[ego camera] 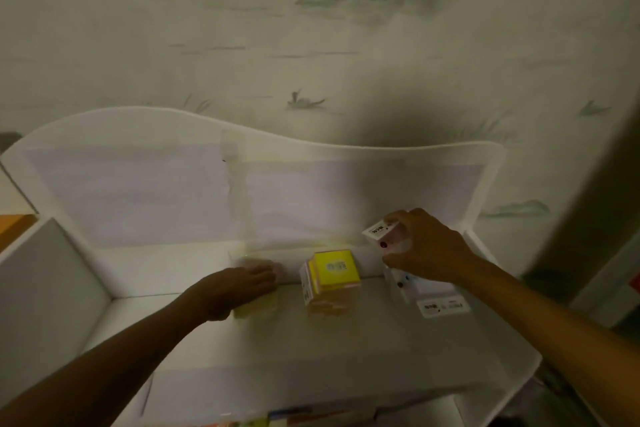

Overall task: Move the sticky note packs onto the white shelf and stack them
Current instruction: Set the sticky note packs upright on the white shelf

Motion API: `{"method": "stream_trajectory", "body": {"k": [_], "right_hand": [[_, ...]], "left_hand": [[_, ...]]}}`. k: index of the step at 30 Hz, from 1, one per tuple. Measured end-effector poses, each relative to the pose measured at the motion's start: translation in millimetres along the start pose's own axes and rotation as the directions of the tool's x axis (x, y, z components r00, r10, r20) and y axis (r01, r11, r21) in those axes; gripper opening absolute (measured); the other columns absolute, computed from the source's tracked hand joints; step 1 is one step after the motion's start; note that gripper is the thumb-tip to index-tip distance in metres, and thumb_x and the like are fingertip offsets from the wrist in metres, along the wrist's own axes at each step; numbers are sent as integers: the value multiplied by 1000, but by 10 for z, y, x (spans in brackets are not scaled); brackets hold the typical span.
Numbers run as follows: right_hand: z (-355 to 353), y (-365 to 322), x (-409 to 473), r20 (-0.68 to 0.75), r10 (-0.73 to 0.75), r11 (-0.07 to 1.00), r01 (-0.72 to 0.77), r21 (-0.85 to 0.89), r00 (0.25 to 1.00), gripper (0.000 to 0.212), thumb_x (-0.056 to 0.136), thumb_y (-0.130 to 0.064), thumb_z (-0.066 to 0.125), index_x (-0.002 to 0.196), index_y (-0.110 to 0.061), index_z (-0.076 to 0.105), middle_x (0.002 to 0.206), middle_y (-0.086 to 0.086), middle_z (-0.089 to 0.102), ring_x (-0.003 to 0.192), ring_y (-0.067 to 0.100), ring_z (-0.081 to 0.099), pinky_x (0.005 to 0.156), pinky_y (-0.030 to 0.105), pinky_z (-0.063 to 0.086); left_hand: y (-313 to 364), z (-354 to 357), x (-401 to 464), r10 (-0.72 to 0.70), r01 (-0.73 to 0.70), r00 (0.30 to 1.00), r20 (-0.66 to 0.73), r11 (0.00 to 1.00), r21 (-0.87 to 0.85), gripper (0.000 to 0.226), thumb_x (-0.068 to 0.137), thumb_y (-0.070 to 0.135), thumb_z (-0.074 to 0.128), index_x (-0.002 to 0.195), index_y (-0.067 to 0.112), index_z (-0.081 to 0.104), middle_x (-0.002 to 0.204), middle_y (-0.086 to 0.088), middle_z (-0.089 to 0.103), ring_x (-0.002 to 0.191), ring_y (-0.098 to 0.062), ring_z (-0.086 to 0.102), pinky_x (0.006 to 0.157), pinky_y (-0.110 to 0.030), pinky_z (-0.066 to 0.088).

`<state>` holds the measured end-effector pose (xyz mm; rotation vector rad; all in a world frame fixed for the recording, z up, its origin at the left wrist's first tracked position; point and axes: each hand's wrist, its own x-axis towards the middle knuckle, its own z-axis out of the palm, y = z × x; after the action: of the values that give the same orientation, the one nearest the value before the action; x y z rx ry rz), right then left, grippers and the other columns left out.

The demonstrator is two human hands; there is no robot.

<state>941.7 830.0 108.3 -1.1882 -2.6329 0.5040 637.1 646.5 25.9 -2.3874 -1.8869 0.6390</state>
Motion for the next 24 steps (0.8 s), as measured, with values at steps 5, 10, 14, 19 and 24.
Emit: {"method": "stream_trajectory", "body": {"k": [5,10,14,19,24], "right_hand": [[38,151,82,5,24,1000,-24,-4,1000,69,71,-49,75,132,-38,44,129,-4,44,117,19,49,93,39,47],[114,301,81,26,73,997,-73,-12,997,72,73,-51,75,135,-34,43,130,1,45,118,21,50,94,40,48],[139,427,45,60,136,990,-133,-54,989,76,74,-53,73,139,-32,40,135,3,44,121,23,49,96,42,47],[137,598,16,89,197,979,-190,-78,976,77,74,-52,73,139,-29,40,133,7,45,119,25,50,98,40,46],[257,704,2,120,261,965,-256,-62,958,76,74,-50,72,139,-28,40,131,8,45,116,26,52,96,38,48]], "left_hand": [[-79,27,60,186,-144,970,-160,960,240,83,25,29,92,106,18,74,112,0,71,107,-16,66,83,-18,52],[-127,131,120,171,-138,963,-210,977,163,91,43,19,92,125,19,54,127,-1,63,118,-19,60,90,-22,49],[-90,81,134,109,-87,971,-211,990,110,105,39,7,89,134,17,48,141,-4,51,126,-22,53,93,-28,51],[-76,-190,132,3,-5,986,-168,1000,-13,98,44,-1,79,136,15,50,145,-7,46,132,-28,46,92,-30,50],[-32,-573,147,-149,137,978,-145,986,-89,79,79,26,67,148,28,28,158,8,17,146,-12,17,105,-26,36]]}}
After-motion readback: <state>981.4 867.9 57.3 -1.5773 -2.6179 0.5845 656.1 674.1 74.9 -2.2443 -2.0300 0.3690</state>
